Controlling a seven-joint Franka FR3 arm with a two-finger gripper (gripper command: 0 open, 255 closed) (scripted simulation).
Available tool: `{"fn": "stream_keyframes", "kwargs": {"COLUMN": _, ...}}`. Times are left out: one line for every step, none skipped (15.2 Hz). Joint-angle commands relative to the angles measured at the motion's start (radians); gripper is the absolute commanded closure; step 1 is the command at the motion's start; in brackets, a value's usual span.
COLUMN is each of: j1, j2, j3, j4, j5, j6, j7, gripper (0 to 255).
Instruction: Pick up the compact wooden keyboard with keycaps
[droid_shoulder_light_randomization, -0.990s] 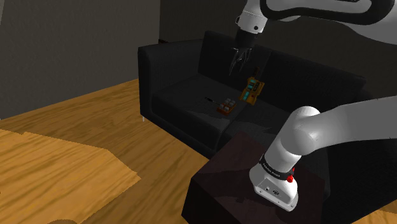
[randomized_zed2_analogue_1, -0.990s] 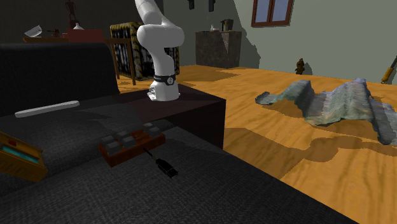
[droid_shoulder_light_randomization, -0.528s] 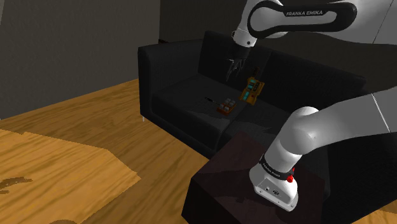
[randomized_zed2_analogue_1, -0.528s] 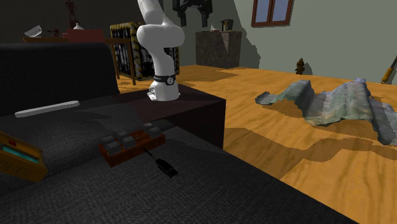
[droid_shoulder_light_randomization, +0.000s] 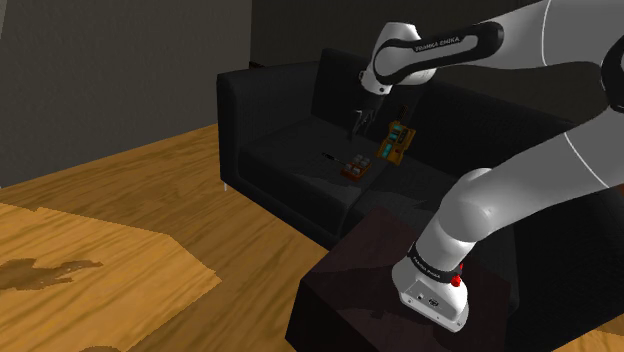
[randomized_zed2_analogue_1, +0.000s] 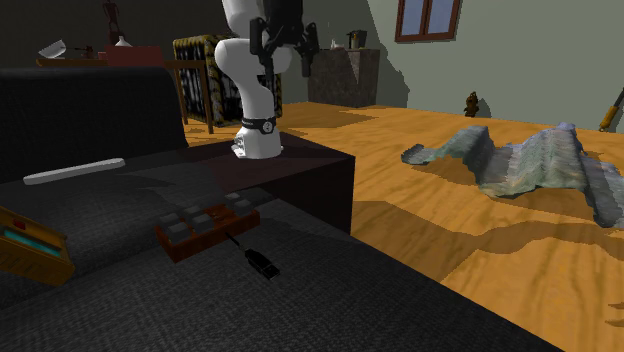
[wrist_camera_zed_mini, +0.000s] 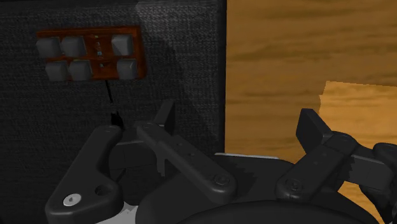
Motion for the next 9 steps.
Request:
{"fn": "stream_keyframes", "kwargs": {"j1": -0.003, "j2": 0.071, "j3": -0.035, "j4": 0.013, "j5": 0.001, "j6": 0.062, "j7": -0.042, "gripper": 0}}
{"fn": "stream_keyframes", "kwargs": {"j1": -0.003, "j2": 0.105, "j3": -0.052, "j4": 0.019, "j5": 0.004, "j6": 0.090, "j7": -0.063, "gripper": 0}}
{"fn": "stream_keyframes", "kwargs": {"j1": -0.004, "j2": 0.140, "j3": -0.068, "j4": 0.027, "j5": 0.009, "j6": 0.118, "j7": -0.085, "gripper": 0}}
{"fn": "stream_keyframes", "kwargs": {"j1": -0.003, "j2": 0.176, "j3": -0.085, "j4": 0.036, "j5": 0.016, "j6": 0.145, "j7": -0.108, "gripper": 0}}
{"fn": "stream_keyframes", "kwargs": {"j1": -0.002, "j2": 0.213, "j3": -0.101, "j4": 0.046, "j5": 0.025, "j6": 0.171, "j7": -0.133, "gripper": 0}}
{"fn": "stream_keyframes", "kwargs": {"j1": -0.001, "j2": 0.251, "j3": -0.117, "j4": 0.059, "j5": 0.037, "j6": 0.197, "j7": -0.158, "gripper": 0}}
{"fn": "stream_keyframes", "kwargs": {"j1": 0.001, "j2": 0.289, "j3": -0.132, "j4": 0.072, "j5": 0.052, "j6": 0.221, "j7": -0.185, "gripper": 0}}
{"fn": "stream_keyframes", "kwargs": {"j1": 0.002, "j2": 0.329, "j3": -0.147, "j4": 0.087, "j5": 0.070, "j6": 0.244, "j7": -0.214, "gripper": 0}}
{"fn": "stream_keyframes", "kwargs": {"j1": 0.004, "j2": 0.369, "j3": -0.161, "j4": 0.103, "j5": 0.091, "j6": 0.266, "j7": -0.244, "gripper": 0}}
